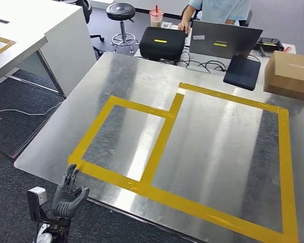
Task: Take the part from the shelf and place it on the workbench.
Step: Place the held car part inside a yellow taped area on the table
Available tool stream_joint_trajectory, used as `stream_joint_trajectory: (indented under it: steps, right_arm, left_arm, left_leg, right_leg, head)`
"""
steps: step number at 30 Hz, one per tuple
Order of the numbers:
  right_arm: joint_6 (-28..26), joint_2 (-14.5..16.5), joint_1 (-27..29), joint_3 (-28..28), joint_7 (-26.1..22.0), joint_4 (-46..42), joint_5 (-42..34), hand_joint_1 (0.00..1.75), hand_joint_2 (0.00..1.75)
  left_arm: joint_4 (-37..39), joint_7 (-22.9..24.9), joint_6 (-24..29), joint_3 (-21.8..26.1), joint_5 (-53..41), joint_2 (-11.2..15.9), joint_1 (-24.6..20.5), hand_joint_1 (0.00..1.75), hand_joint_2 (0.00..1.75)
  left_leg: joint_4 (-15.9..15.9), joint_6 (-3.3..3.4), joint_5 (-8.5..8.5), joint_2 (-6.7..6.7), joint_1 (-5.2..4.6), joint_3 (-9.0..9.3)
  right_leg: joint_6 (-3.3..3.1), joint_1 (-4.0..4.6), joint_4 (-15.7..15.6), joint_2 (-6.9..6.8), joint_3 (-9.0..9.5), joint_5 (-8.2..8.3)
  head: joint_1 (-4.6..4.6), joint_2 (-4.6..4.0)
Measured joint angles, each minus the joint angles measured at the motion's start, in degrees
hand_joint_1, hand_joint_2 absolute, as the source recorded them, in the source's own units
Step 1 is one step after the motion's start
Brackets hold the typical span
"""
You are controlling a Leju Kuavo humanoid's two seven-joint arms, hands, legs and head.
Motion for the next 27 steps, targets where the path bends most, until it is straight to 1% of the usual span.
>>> stream_joint_trajectory:
  steps: [3, 5, 7, 10, 15, 18, 20, 21, 23, 25, 27]
  right_arm:
    - [-0.28, 2.42, -4.03, -2.01, -7.23, -0.14, 14.14, 1.34, 1.75]
    - [-0.38, 4.05, -5.72, -3.16, -11.74, -0.55, 22.77, 1.34, 1.75]
    - [-0.41, 5.42, -5.65, -3.32, -14.16, -1.2, 29.58, 1.34, 1.75]
    - [-0.41, 7.08, -3.57, -2.01, -14.33, -2.14, 36.44, 1.34, 1.75]
    - [-0.43, 9.0, 0.4, 0.93, -13.7, -3.49, 41.38, 1.34, 1.75]
    - [-0.44, 10.26, 4.61, 4.63, -14.57, -4.34, 46.53, 1.34, 1.75]
    - [-0.46, 10.79, 7.56, 8.48, -13.24, -4.66, 50.23, 1.34, 1.75]
    - [-0.46, 10.84, 8.79, 10.72, -11.66, -4.81, 52.23, 1.34, 1.75]
    - [-0.47, 10.51, 10.74, 15.85, -7.1, -5.15, 56.78, 1.34, 1.75]
    - [-0.48, 9.53, 12.07, 20.9, -2.58, -5.41, 60.51, 1.34, 1.75]
    - [-0.49, 8.37, 12.95, 24.82, 0.43, -5.52, 62.36, 1.34, 1.75]
  left_arm:
    - [-0.68, 1.25, 0.48, -0.54, 1.33, 0.27, -0.05, 0.0, 1.75]
    - [-1.13, 1.76, 1.0, -1.01, 2.1, 0.56, -0.07, 0.0, 1.75]
    - [-1.41, 1.92, 1.38, -1.34, 2.72, 0.8, -0.07, 0.0, 1.75]
    - [-1.69, 1.93, 1.76, -1.68, 3.32, 1.11, 0.08, 0.0, 1.75]
    - [-1.9, 1.88, 1.95, -2.0, 3.67, 1.37, 0.17, 0.0, 1.75]
    - [-1.9, 1.76, 2.06, -2.19, 4.17, 1.57, 0.16, 0.0, 1.75]
    - [-1.9, 1.79, 2.16, -2.27, 4.3, 1.65, 0.09, 0.0, 1.75]
    - [-1.89, 1.82, 2.2, -2.29, 4.28, 1.67, 0.05, 0.0, 1.75]
    - [-1.86, 1.91, 2.21, -2.33, 4.19, 1.69, -0.07, 0.0, 1.75]
    - [-1.83, 1.97, 2.21, -2.44, 4.17, 1.74, -0.21, 0.0, 1.75]
    - [-1.81, 1.96, 2.21, -2.64, 4.27, 1.79, -0.54, 0.0, 1.75]
  left_leg:
    - [0.0, -0.04, 0.11, -0.01, 0.0, -0.02]
    - [0.0, -0.05, 0.15, -0.04, 0.01, 0.02]
    - [0.0, -0.06, 0.18, -0.09, 0.02, 0.02]
    - [0.0, -0.08, 0.2, -0.15, 0.04, -0.04]
    - [0.0, -0.1, 0.19, -0.15, 0.03, -0.14]
    - [-0.01, -0.11, 0.16, -0.14, 0.06, -0.16]
    - [-0.01, -0.12, 0.14, -0.14, 0.09, -0.15]
    - [-0.01, -0.13, 0.14, -0.13, 0.11, -0.11]
    - [0.0, -0.18, 0.09, -0.09, 0.18, 0.04]
    - [0.0, -0.26, -0.07, -0.08, 0.3, 0.34]
    - [0.0, -0.27, -0.27, -0.08, 0.42, 0.69]
  right_leg:
    - [-0.02, 0.0, 0.01, -0.01, -0.01, 0.08]
    - [-0.01, 0.01, 0.02, -0.06, -0.01, 0.1]
    - [-0.01, 0.02, 0.03, -0.14, -0.01, 0.1]
    - [-0.01, 0.02, 0.05, -0.17, -0.02, 0.09]
    - [-0.03, 0.02, 0.06, -0.17, -0.09, 0.06]
    - [-0.07, 0.05, 0.06, -0.16, -0.08, 0.03]
    - [-0.08, 0.1, 0.06, -0.16, -0.06, 0.02]
    - [-0.09, 0.13, 0.06, -0.14, -0.04, 0.01]
    - [-0.15, 0.24, 0.02, -0.11, 0.02, -0.03]
    - [-0.35, 0.38, -0.05, -0.11, 0.04, -0.31]
    - [-0.47, 0.49, -0.11, -0.11, 0.21, -0.69]
  head:
    - [0.0, 0.0]
    - [0.0, 0.0]
    - [-0.01, 0.0]
    - [-0.01, 0.0]
    - [0.0, 0.0]
    - [-0.02, 0.0]
    - [-0.03, 0.0]
    - [-0.02, 0.0]
    - [-0.03, 0.0]
    - [-0.01, 0.0]
    - [0.02, 0.0]
